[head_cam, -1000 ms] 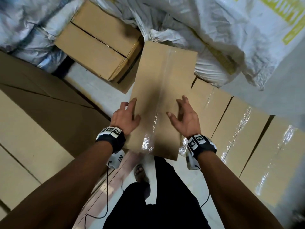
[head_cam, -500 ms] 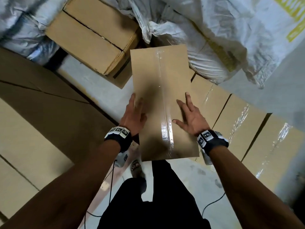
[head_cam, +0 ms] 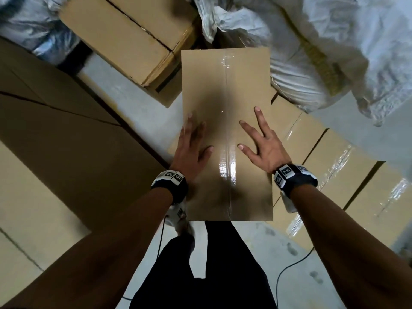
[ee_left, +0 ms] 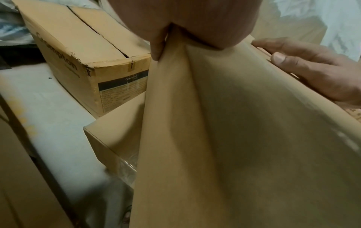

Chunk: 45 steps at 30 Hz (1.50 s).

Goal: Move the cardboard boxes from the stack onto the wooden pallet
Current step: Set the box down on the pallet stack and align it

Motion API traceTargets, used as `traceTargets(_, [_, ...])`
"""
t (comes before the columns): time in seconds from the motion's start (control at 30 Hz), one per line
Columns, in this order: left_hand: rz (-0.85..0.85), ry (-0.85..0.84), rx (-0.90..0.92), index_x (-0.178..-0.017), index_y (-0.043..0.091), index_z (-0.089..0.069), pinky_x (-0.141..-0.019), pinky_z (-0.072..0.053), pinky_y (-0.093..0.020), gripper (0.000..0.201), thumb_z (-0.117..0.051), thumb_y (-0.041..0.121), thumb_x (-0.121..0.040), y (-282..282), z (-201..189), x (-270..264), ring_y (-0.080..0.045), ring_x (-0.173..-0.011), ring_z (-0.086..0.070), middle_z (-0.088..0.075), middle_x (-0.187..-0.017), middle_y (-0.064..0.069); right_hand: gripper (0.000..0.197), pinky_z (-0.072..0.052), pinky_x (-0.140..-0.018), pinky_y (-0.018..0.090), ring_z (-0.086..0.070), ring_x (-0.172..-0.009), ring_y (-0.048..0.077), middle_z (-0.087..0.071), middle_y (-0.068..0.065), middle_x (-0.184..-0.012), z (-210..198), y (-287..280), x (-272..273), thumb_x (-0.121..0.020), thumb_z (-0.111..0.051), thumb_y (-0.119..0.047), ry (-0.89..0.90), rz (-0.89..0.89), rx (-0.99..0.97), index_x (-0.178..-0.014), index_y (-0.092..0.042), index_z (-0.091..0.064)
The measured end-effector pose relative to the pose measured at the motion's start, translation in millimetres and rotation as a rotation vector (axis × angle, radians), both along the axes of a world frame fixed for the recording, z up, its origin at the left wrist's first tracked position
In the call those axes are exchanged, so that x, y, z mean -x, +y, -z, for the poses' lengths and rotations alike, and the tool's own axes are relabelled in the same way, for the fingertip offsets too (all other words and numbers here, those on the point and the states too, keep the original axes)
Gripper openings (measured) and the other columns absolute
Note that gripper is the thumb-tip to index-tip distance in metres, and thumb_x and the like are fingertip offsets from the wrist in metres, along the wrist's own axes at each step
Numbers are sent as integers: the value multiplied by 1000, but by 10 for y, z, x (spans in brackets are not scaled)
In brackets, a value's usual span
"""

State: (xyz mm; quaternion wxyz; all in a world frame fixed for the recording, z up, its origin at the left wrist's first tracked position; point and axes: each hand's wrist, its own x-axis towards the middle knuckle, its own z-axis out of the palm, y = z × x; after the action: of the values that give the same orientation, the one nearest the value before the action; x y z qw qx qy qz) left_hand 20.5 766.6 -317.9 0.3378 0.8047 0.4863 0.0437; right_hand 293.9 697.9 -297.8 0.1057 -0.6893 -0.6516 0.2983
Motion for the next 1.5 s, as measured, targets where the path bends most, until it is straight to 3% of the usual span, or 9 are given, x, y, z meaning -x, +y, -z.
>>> traceTargets(0.23, [28,-77,-37,-166,24,-22,-125,-26,-56,71,-57,37,-106,-138,-225,59,-25,-162,-8,8,-175,6,68,-44,-111,64,-29,-157,30,11,-5,-176,-167,-220,24,-102,-58,-56,39,34,-70,-162,-32,-36])
traceTargets(0.4, [10,-132,-139,-164,21,-29,-121,-36,-54,70,-63,33,-104,-447,-519,193,-28,-159,-20,-4,-175,7,71,-46,-113,54,-29,-157,22,2,-2,-177,-569,-630,178,-98,-67,-53,42,73,-168,-159,-27,-44])
traceTargets(0.57, [13,-83,-199,-164,34,-25,-114,-43,-62,72,-63,42,-103,-923,-987,402,-32,-160,-18,2,-175,14,71,-35,-116,32,-21,-155,2,-6,-3,-177,-1097,-1222,412,-94,-73,-54,50,118,-299,-155,-27,-51])
traceTargets(0.67, [18,-51,-210,-164,43,-16,-109,-43,-68,75,-57,52,-102,-1342,-1337,529,-29,-161,-15,10,-173,21,71,-32,-116,28,-19,-153,-2,-7,-7,-176,-1441,-1647,554,-93,-74,-55,25,123,-349,-155,-30,-51])
traceTargets(0.87, [18,-90,-300,-164,42,-18,-108,-45,-67,76,-48,66,-99,-2302,-1994,837,-21,-159,-21,7,-172,24,70,-16,-116,10,-10,-147,-16,-7,-12,-176,-2054,-2504,705,-93,-71,-61,-43,66,-393,-154,-34,-51])
traceTargets(1.07, [-17,-105,-367,-164,40,-21,-114,-44,-57,74,-47,66,-100,-3130,-2366,1076,-22,-157,-28,1,-172,24,68,-27,-121,27,-31,-155,12,-16,-7,-175,-2468,-3194,836,-93,-72,-59,-28,18,-428,-152,-31,-55])
traceTargets(1.13, [-51,-106,-385,-164,41,-23,-115,-44,-55,72,-49,64,-100,-3378,-2450,1132,-21,-157,-27,0,-172,26,68,-25,-122,24,-30,-155,10,-16,-7,-175,-2535,-3376,873,-93,-72,-59,-13,-6,-432,-152,-30,-55])
traceTargets(1.27, [-136,-107,-425,-162,42,-27,-115,-45,-50,70,-52,61,-100,-3869,-2541,1240,-22,-156,-31,-2,-171,28,67,-13,-115,3,-23,-148,-7,-18,-5,-174,-2594,-3671,954,-92,-73,-58,9,-69,-473,-151,-29,-57])
traceTargets(1.5, [-268,-67,-436,-161,44,-29,-114,-46,-49,68,-53,58,-100,-4896,-2528,1318,-21,-154,-33,-5,-169,31,66,-27,-118,19,-29,-149,-3,-18,-9,-174,-2464,-4339,1000,-92,-72,-61,88,-186,-494,-150,-32,-57])
